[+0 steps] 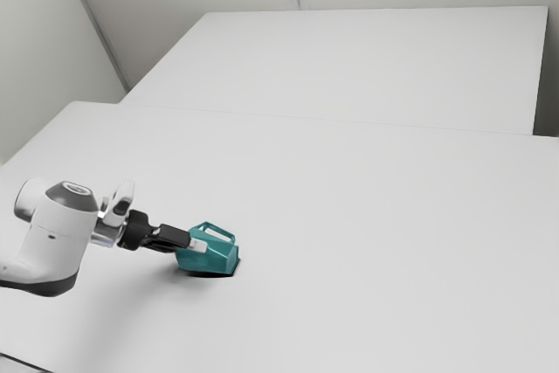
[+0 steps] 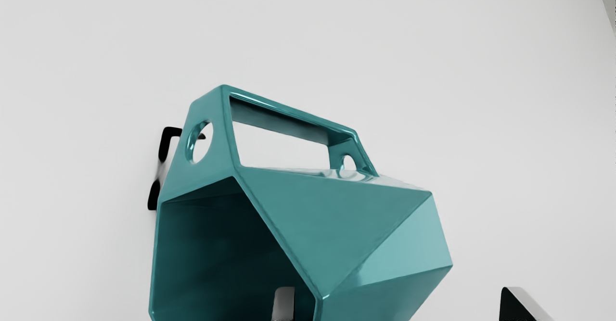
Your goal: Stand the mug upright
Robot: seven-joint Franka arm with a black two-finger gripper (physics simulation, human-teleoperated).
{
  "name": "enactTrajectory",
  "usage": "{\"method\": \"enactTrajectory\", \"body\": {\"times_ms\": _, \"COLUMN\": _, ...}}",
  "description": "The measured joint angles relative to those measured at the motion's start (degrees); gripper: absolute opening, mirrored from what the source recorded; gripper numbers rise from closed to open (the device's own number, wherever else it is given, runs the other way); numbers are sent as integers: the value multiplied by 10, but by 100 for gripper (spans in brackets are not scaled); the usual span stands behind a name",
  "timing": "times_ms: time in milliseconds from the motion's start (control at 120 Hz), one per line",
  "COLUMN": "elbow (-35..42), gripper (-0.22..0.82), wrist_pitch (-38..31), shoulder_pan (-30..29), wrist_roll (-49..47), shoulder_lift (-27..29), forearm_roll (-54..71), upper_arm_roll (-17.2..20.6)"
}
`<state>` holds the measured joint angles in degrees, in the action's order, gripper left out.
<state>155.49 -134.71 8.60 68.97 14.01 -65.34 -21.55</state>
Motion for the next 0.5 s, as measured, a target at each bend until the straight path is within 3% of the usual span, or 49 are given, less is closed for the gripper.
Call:
{"method": "enactTrajectory", "body": {"times_ms": 142, "elbow": 0, "gripper": 33, "wrist_pitch": 1, "shoulder_pan": 0, "wrist_roll": 10, "shoulder_lift": 5, "forearm_roll": -6, "upper_arm_roll": 8}}
{"method": "enactTrajectory", "body": {"times_ms": 408, "elbow": -4, "gripper": 26, "wrist_pitch": 4, "shoulder_pan": 0, "wrist_roll": 20, "shoulder_lift": 14, "forearm_roll": -45, "upper_arm_roll": 65}}
{"method": "enactTrajectory", "body": {"times_ms": 500, "elbow": -5, "gripper": 13, "wrist_pitch": 5, "shoulder_pan": 0, "wrist_roll": 19, "shoulder_lift": 16, "forearm_roll": -53, "upper_arm_roll": 78}}
